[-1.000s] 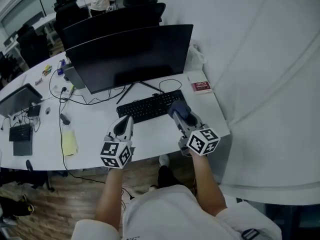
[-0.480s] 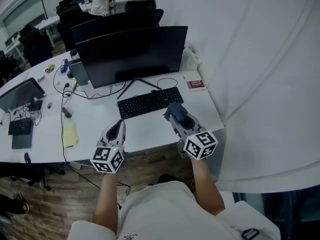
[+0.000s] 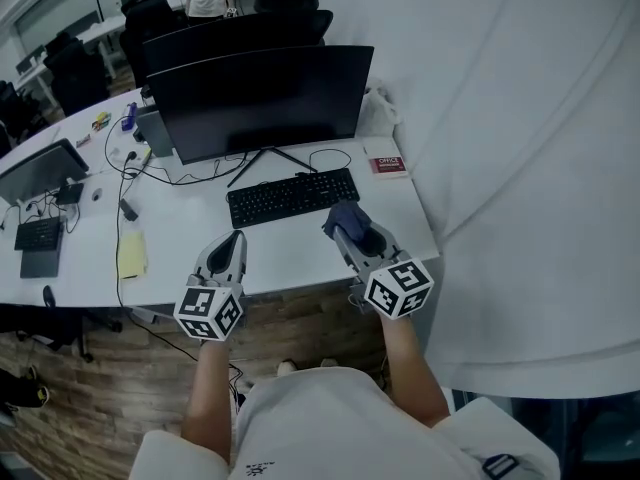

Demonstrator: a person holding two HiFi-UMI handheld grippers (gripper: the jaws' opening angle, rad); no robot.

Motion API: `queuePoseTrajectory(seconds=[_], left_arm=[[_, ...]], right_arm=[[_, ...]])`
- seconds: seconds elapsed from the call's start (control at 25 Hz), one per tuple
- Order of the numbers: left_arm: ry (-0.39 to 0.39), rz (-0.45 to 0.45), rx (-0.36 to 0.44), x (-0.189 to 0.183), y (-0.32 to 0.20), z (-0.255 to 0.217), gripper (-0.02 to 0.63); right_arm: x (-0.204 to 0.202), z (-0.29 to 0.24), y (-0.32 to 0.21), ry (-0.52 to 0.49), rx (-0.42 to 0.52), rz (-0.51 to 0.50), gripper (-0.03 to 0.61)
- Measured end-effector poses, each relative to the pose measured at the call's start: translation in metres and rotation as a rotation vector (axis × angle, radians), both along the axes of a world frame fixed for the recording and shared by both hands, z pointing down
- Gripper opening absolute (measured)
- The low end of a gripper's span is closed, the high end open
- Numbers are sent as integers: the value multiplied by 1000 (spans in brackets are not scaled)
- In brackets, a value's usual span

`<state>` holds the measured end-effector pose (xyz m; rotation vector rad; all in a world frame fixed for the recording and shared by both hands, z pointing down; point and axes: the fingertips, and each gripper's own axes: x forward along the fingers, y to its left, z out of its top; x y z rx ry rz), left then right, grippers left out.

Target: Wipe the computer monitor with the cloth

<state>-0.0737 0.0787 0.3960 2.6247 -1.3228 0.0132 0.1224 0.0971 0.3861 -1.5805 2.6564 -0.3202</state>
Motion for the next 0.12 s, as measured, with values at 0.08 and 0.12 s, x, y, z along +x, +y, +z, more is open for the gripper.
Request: queuePoseTrajectory(seconds=[0.08,0.12], left_arm=[[3,-1,-8,8,3,1,9],[4,-1,-12,12,6,2,9]], right_arm=[[8,0,4,1,-6,1,137],[12,1,7,1,-9,2,137]])
